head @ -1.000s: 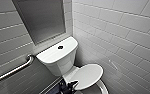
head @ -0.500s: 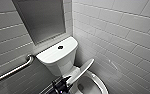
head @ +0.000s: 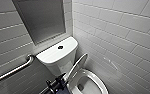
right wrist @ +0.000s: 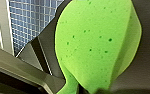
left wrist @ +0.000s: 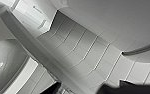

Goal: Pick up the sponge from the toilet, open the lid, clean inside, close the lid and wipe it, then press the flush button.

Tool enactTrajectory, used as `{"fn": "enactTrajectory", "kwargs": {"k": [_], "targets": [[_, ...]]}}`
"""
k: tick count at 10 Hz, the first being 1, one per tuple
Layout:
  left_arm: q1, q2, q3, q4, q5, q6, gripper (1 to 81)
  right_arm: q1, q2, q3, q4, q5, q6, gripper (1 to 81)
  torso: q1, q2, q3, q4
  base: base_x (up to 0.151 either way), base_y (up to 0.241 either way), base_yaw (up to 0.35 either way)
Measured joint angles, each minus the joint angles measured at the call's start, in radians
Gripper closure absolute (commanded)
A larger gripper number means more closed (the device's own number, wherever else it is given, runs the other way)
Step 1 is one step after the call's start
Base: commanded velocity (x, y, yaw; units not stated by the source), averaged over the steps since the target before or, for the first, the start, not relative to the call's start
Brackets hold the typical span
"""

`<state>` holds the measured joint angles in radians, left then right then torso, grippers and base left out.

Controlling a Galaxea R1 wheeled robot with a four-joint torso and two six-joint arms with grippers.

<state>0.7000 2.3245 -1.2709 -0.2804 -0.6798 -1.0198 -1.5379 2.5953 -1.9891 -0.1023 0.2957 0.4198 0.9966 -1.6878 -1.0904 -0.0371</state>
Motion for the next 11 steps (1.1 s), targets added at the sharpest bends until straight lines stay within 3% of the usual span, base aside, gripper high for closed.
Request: {"fn": "enactTrajectory", "kwargs": {"k": [7, 9, 11], "targets": [[-0.052, 0.028, -0.141, 0.015, -0.002, -0.101, 1.0, -0.006, 0.014, 0.001, 0.0, 0.0, 0.0, 81.1, 0.0, 0.0, 0.0, 0.0, 0.0, 0.0, 0.0], [-0.067, -0.003, -0.148, 0.014, 0.008, -0.121, 1.0, -0.014, 0.018, 0.001, 0.0, 0.0, 0.0, 81.1, 0.0, 0.0, 0.0, 0.0, 0.0, 0.0, 0.0], [-0.064, -0.057, -0.12, 0.076, 0.037, -0.137, 1.0, -0.014, 0.018, 0.002, 0.0, 0.0, 0.0, 81.1, 0.0, 0.0, 0.0, 0.0, 0.0, 0.0, 0.0]]}}
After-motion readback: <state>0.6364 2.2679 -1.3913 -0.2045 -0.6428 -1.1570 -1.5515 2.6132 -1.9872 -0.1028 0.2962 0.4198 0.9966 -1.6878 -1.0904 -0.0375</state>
